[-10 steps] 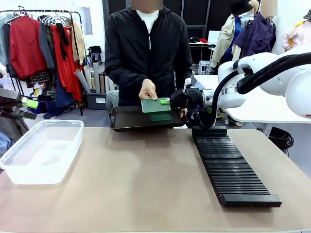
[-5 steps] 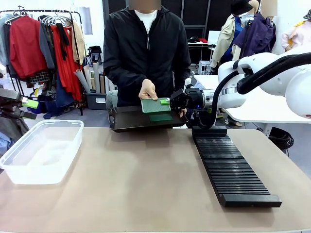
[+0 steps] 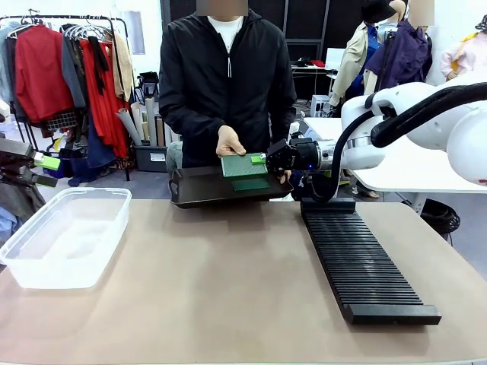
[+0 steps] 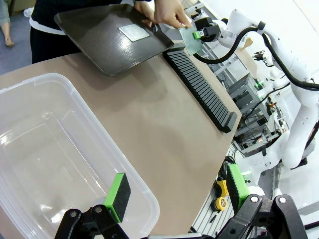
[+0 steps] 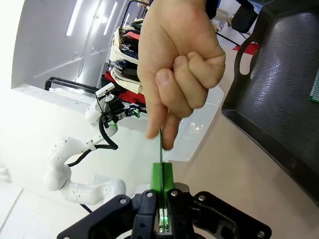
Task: Sort PCBs into racks and boxes based on the side picked up.
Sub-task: If the short side of the Blank PCB is picked up, insert it into the PCB Rack ; if the long side is picked up, place it in the Organizing box.
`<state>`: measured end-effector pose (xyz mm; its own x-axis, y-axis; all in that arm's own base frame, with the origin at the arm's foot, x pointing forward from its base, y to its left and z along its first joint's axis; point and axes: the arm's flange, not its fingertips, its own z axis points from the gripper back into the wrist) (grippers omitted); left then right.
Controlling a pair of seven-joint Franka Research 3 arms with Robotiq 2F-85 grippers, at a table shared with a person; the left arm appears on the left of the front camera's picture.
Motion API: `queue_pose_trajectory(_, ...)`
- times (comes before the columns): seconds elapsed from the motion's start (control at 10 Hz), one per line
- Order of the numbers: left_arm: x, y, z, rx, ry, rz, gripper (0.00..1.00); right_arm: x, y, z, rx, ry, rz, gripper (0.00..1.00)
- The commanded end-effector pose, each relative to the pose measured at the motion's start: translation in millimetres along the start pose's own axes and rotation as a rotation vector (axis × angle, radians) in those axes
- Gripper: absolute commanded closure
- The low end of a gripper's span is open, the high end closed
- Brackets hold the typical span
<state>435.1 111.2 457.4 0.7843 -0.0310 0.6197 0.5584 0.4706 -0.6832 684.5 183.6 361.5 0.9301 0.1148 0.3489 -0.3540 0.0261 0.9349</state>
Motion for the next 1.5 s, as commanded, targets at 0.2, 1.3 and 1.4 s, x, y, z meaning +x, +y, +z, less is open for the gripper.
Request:
queue_pose_trajectory(0.2,-0.6,-1.2,1.1,-0.003,-0.004,-0.001,0.00,1.0,1.4,-1.7,0.001,-0.001,0.007,1.00)
queue_pose_trajectory(1.3,-0.6,-1.2,1.1,-0.003,-0.004,-0.001,0.00,-35.6,23.7,36.6,0.116,-0.008,0.084,1.00)
queue_pose_trajectory(1.4,-0.6,-1.2,1.1,-0.003,-0.004,-0.001,0.00,-45.8,27.3,46.4,0.123,-0.013,0.102,1.00)
